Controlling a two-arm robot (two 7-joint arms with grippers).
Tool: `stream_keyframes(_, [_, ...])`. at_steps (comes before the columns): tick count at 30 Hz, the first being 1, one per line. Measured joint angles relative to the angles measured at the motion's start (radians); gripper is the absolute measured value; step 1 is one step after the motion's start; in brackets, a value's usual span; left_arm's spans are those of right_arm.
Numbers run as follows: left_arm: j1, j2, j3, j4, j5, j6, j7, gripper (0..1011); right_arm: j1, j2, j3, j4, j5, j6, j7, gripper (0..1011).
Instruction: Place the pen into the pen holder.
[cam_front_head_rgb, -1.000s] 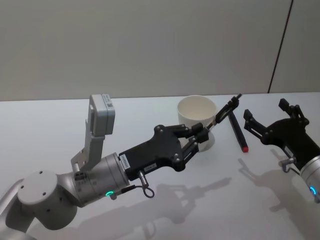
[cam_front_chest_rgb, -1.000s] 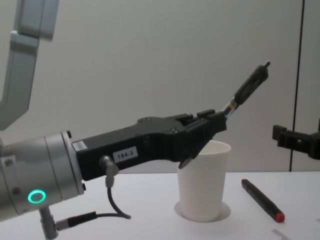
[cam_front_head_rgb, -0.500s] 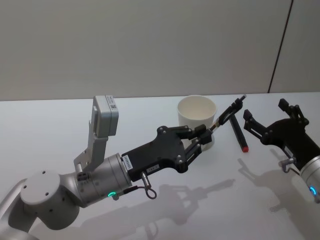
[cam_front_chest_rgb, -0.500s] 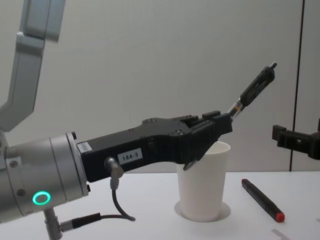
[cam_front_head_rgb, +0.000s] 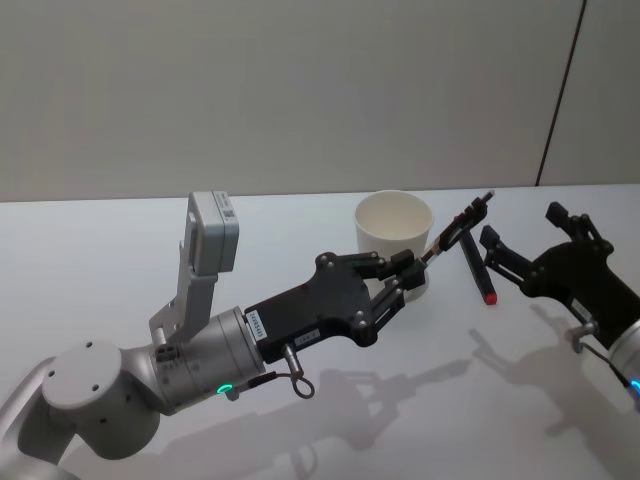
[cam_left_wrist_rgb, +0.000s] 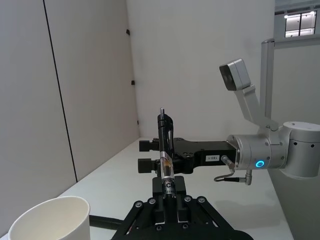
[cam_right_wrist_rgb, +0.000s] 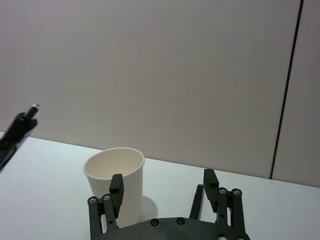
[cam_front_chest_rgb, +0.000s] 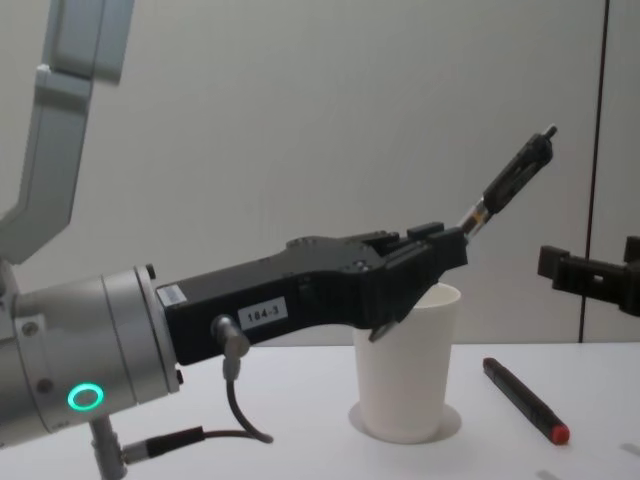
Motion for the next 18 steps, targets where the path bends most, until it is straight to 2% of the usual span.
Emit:
stream_keyframes(4, [0.000, 0.000, 0.001, 0.000, 0.000, 0.000, 0.000, 138, -0.013, 0.017, 0.010, -0.012, 0.052, 0.004, 0.046, 1002])
stream_keyframes(5, [0.000, 0.000, 0.001, 0.000, 0.000, 0.000, 0.000, 138, -0.013, 0.017, 0.010, -0.012, 0.052, 0.004, 0.046, 1002])
stream_keyframes(10, [0.000, 0.000, 0.001, 0.000, 0.000, 0.000, 0.000, 138, -0.037, 0.048, 0.028, -0.035, 0.141, 0.021, 0.109, 1002])
stream_keyframes(11, [0.000, 0.000, 0.001, 0.000, 0.000, 0.000, 0.000, 138, -0.037, 0.048, 0.028, -0.035, 0.141, 0.021, 0.109, 1002])
stream_keyframes(14, [0.000, 0.000, 0.001, 0.000, 0.000, 0.000, 0.000, 138, -0.052, 0.068, 0.040, -0.050, 0.202, 0.037, 0.146, 1002])
stream_keyframes(15, [0.000, 0.000, 0.001, 0.000, 0.000, 0.000, 0.000, 138, -0.052, 0.068, 0.040, -0.050, 0.202, 0.037, 0.146, 1002])
stream_keyframes(18, [0.000, -0.001, 0.001, 0.000, 0.000, 0.000, 0.000, 138, -0.063, 0.084, 0.049, -0.061, 0.254, 0.053, 0.177, 1002])
